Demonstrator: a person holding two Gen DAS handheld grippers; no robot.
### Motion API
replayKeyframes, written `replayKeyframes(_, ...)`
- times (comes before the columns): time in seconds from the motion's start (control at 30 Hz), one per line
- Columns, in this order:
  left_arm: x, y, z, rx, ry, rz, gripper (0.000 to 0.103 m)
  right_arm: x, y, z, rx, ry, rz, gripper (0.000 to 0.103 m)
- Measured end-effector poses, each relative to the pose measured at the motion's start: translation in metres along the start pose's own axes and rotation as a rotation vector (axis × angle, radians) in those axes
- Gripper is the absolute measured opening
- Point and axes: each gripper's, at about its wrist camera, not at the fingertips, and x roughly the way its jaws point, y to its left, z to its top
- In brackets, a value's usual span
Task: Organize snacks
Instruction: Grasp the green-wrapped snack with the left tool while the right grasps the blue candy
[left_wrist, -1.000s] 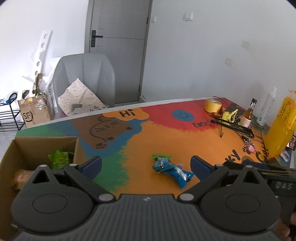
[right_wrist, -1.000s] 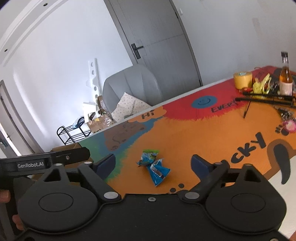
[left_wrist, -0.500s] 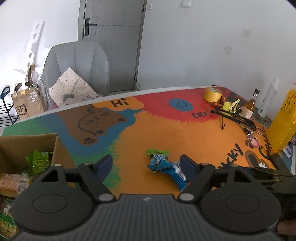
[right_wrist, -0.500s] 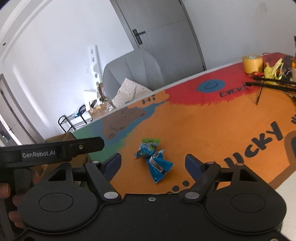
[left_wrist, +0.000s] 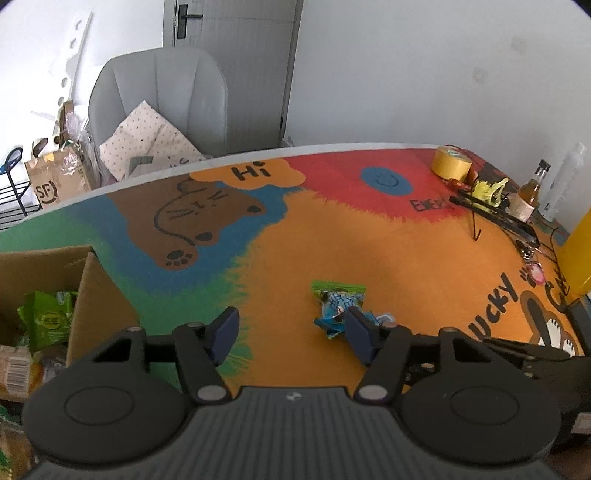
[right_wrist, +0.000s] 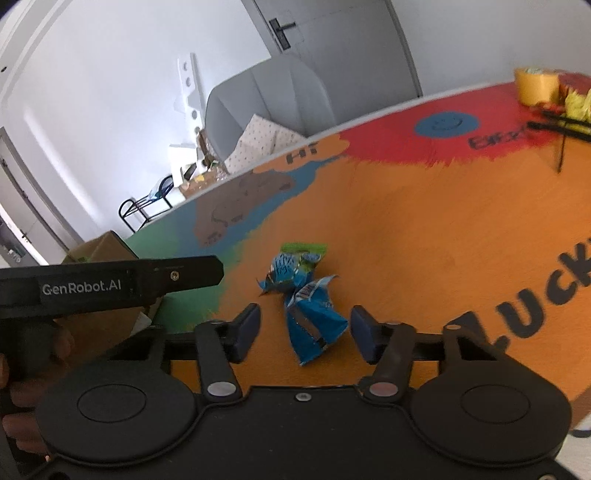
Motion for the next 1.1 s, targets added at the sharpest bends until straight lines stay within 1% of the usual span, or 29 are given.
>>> replayKeyframes(0.1,0.007,0.0,0.001,-0.002,0.01,0.002,0.062,0.004,-0.001,-0.002,-0.02,-0.003,0.01,0.046)
replayKeyframes(0.13,0.01,-0.002,0.001,-0.002,0.015,0.003,0.062,0.004,-0.002,-0.002,-0.027,-0.003,0.006,0.037)
replayKeyframes(0.17,0.013,-0.003,0.002,0.0,0.022,0.004,0.062,0.004,-0.004,-0.001,-0.028,-0.002,0.0,0.03)
replayKeyframes(0.23,0.018,-0.006,0.003,0.006,0.027,0.001,0.062,0.003,-0.009,0.0,-0.022,-0.002,0.014,0.029)
replayKeyframes(0.33,0.024,-0.011,0.004,0.014,0.031,-0.005,0.062,-0.003,-0.013,-0.002,-0.032,-0.019,-0.011,0.029)
replayKeyframes(0.6,0.041,-0.03,0.004,0.031,0.047,-0.024,0.062,-0.019,-0.034,-0.004,0.011,-0.053,-0.057,0.029)
replayKeyframes(0.8,0.055,-0.04,0.004,0.035,0.067,-0.038,0.062,-0.024,-0.041,-0.004,0.027,-0.067,-0.092,0.029)
replayKeyframes(0.9,0.062,-0.042,0.001,0.038,0.076,-0.032,0.062,-0.025,-0.042,-0.004,0.037,-0.072,-0.101,0.029)
replayKeyframes(0.97,0.067,-0.04,0.0,0.028,0.092,-0.031,0.062,-0.025,-0.041,-0.005,0.036,-0.071,-0.105,0.031)
replayKeyframes(1.0,0.067,-0.041,-0.002,0.034,0.078,-0.026,0.062,-0.024,-0.04,-0.005,0.035,-0.071,-0.109,0.032)
replayKeyframes(1.07,0.067,-0.041,-0.003,0.039,0.073,-0.008,0.053,-0.024,-0.037,-0.005,0.027,-0.074,-0.115,0.036)
replayKeyframes(1.1,0.066,-0.041,-0.003,0.034,0.073,-0.007,0.043,-0.023,-0.034,-0.006,0.017,-0.076,-0.123,0.037)
